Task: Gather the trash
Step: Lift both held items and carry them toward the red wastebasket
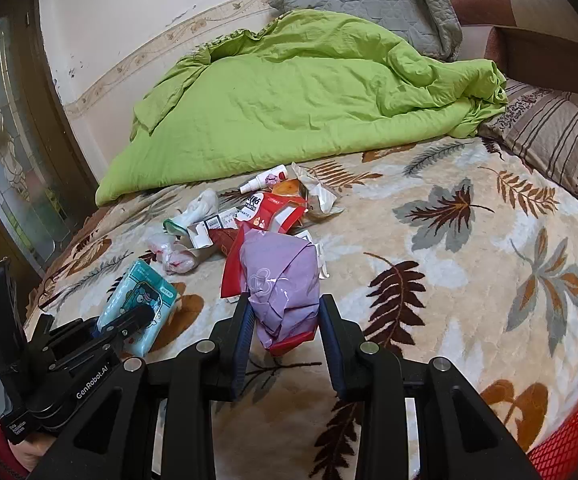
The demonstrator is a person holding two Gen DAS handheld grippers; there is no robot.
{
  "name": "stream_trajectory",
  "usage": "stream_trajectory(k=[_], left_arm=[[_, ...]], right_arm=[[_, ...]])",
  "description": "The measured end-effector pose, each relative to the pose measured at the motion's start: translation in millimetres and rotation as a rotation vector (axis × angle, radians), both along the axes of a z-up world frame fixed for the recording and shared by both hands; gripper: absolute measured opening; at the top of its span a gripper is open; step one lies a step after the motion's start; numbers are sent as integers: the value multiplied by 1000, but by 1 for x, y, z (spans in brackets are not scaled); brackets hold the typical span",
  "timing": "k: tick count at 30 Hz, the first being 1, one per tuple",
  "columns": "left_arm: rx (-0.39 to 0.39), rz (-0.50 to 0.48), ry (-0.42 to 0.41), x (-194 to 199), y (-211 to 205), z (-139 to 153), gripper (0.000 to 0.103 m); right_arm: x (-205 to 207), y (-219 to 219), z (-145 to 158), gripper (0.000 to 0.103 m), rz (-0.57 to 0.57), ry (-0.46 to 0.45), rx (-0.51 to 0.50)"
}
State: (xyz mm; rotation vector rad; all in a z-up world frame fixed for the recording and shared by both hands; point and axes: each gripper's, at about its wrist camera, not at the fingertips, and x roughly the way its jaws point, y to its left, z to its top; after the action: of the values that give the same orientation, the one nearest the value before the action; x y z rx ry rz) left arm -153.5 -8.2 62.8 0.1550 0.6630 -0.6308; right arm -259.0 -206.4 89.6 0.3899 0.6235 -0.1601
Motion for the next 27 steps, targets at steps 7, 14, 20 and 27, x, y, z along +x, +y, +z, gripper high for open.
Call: stream_trajectory(k=[7, 14, 20, 27], left_arm=[[-1, 0, -1, 1, 0, 0, 12], [-16, -12, -6, -2, -3, 4, 12], [-20, -24, -11, -5, -6, 4, 12], [-13, -46, -26, -12, -8, 5, 12]], right_arm=[[-1, -1, 0, 35, 1, 0, -2], [-1, 0, 0, 35, 1, 0, 0], [0, 0, 0, 35, 1, -2, 2], [-10, -2, 2, 35, -17, -19, 42]])
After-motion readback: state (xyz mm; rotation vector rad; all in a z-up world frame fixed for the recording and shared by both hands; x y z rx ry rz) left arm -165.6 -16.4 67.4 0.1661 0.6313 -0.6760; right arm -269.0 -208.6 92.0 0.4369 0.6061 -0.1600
